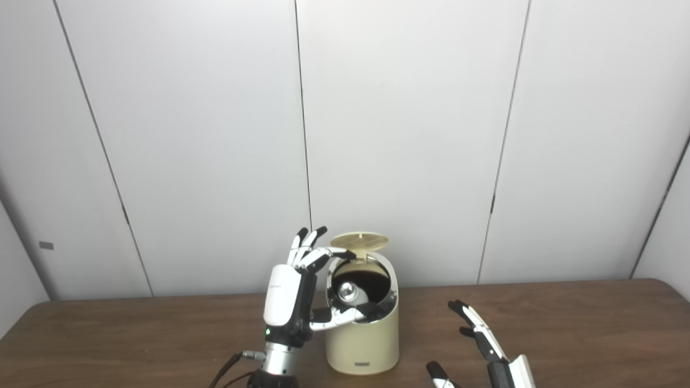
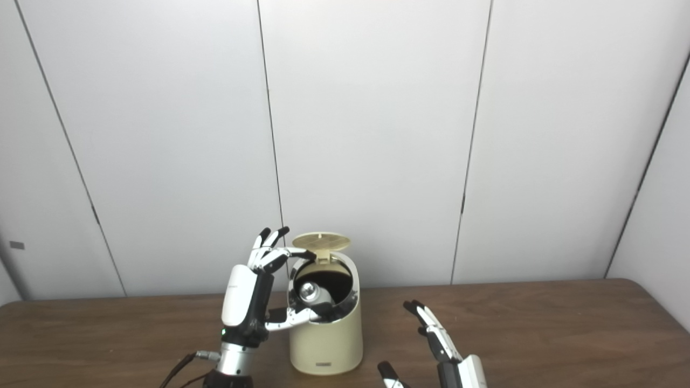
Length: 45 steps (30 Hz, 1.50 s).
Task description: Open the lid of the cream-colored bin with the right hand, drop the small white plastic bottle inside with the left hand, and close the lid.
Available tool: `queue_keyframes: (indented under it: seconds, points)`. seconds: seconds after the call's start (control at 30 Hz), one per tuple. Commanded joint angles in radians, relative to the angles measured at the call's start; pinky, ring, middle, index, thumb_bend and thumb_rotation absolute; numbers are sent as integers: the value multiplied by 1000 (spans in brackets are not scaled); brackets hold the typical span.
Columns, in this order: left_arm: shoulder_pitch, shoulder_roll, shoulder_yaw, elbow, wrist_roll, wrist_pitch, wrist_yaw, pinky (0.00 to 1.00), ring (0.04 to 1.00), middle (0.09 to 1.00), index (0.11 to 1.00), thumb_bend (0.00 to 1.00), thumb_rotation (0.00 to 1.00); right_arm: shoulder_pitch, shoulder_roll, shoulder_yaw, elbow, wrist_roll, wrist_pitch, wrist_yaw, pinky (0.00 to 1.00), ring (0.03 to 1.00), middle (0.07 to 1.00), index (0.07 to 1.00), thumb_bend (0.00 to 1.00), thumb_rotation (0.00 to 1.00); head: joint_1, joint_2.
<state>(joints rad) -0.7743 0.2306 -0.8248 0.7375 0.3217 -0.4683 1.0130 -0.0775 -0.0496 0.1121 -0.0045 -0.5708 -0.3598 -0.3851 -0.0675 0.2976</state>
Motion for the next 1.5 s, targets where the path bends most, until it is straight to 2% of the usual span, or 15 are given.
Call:
queue_keyframes:
  seconds: [0.0,0.23,0.53,0.6,0.73,0.83,0.87,0.93,1.0,1.13,1.17,1.23,1.3,1.4,1.47]
  points:
    - [-35,19,23,-38,10,-2,-9,1000,926,663,637,1000,747,33,26,10,39,3,-17,-11,761,870,895,866,216,454,0,-3]
    - [-16,37,48,-85,19,-2,-31,1000,923,660,637,1000,707,24,23,6,47,8,-15,-10,754,872,900,864,201,441,7,-5]
    - [26,59,70,-157,37,-2,5,1000,899,630,611,1000,657,8,22,5,71,14,-24,-18,755,871,897,864,197,412,23,-11]
    - [53,70,82,-213,6,-2,-1,1000,888,617,597,995,445,0,21,5,87,12,-29,-23,754,870,897,863,193,421,27,-14]
    - [144,93,164,-370,-114,-2,-118,1000,874,590,571,963,313,-20,16,3,109,24,-35,-25,753,871,900,865,192,456,54,-16]
    - [207,102,225,-470,-137,-2,-174,1000,846,590,581,857,176,-37,9,-2,122,29,-50,-34,744,866,901,862,201,520,63,-14]
    - [228,102,245,-501,-141,-2,-187,1000,818,598,580,811,91,-42,7,-4,123,29,-53,-37,752,870,902,868,211,603,65,-14]
    - [266,101,282,-552,-143,-2,-217,1000,797,614,585,775,36,-50,3,-9,119,31,-54,-42,759,875,902,872,216,658,71,-11]
    - [301,100,316,-594,-144,-2,-253,807,764,651,592,716,59,-57,0,-16,112,32,-52,-47,753,879,900,874,215,684,77,-8]
    - [369,107,366,-639,-115,-2,-317,633,705,653,615,578,192,-71,-11,-34,91,47,-44,-39,790,889,906,879,245,787,84,1]
    - [386,106,376,-649,-119,-2,-335,615,701,665,629,517,277,-75,-17,-36,86,45,-45,-38,802,891,907,881,246,796,83,2]
    - [415,105,396,-668,-149,-2,-380,596,701,684,646,448,384,-82,-28,-39,77,43,-44,-32,813,892,908,884,250,812,83,6]
    - [444,100,421,-687,-200,-2,-442,628,732,730,711,369,605,-89,-38,-41,68,45,-43,-23,836,905,920,893,282,849,82,11]
    - [485,81,477,-702,-281,-2,-554,699,785,799,803,326,827,-111,-55,-46,62,47,-39,-12,844,911,925,902,328,860,81,17]
    - [514,63,517,-698,-312,-1,-623,717,802,821,822,309,876,-132,-77,-46,57,40,-31,7,853,920,934,913,369,864,81,17]
